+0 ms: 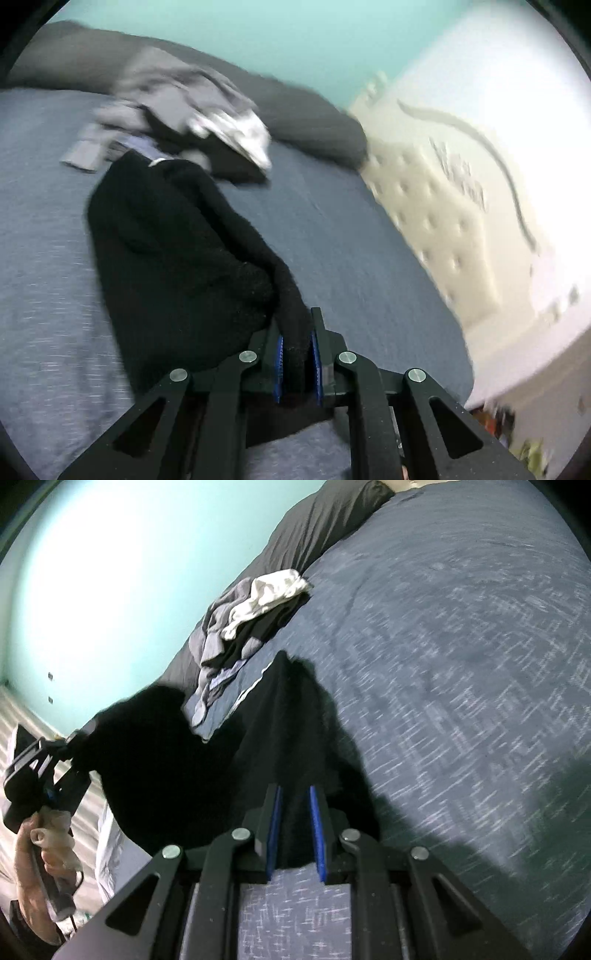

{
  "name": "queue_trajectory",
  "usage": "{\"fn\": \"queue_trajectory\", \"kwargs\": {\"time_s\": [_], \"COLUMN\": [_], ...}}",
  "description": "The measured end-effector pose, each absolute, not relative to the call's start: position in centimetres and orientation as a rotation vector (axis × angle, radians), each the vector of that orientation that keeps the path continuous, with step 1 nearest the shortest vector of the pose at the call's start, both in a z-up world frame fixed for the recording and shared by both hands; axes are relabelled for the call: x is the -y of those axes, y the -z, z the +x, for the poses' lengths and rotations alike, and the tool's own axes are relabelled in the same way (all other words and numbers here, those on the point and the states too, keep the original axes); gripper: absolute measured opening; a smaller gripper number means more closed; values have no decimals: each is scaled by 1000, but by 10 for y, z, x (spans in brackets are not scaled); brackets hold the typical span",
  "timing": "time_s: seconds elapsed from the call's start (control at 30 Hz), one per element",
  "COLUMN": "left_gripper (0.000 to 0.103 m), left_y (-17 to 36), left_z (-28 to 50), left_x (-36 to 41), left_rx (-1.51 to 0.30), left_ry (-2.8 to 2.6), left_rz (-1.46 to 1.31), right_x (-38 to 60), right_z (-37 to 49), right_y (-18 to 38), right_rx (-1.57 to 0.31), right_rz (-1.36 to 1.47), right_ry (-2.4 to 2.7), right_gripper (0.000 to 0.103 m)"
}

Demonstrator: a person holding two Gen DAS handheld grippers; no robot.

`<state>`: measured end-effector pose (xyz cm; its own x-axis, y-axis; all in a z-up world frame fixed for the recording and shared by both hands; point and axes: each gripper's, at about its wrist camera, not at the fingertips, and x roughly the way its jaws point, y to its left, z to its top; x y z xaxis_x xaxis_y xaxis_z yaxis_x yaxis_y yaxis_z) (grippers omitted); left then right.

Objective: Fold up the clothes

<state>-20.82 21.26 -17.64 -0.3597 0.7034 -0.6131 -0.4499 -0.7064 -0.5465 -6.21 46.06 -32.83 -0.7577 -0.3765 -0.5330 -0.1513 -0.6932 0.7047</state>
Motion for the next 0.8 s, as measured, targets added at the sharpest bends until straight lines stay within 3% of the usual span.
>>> {"fn": "queue_trajectory", "kwargs": {"time_s": [0.17,0.3,0.37,0.47,0.53,0.67,0.8], "left_gripper": [13,16,22,38,60,63,63], "left_y": [253,274,265,246,229,217,241], "left_z": [-195,-183,-181,-181,-181,-191,-197], "left_x": [-290,-306,-300,-284,-259,-203,-161], "left_rx": [174,66,62,66,104,163,184], "left_ry": [-2000,-2004,-1987,-1991,-2028,-2123,-2185], "left_rz": [-1339,-1354,-1334,-1296,-1250,-1228,-1312], "right_x": [-478,-479,-478,-475,-472,-464,-456], "right_z": [-61,-62,-64,-66,-68,-74,-79], "right_y": [332,336,335,332,329,322,316], "right_rx": [1237,1256,1249,1241,1234,1220,1205], "right_rz": [1018,1037,1035,1021,1009,983,957], "right_ry": [2572,2550,2543,2531,2520,2499,2478], "right_gripper": [15,15,15,15,30,41,63]}}
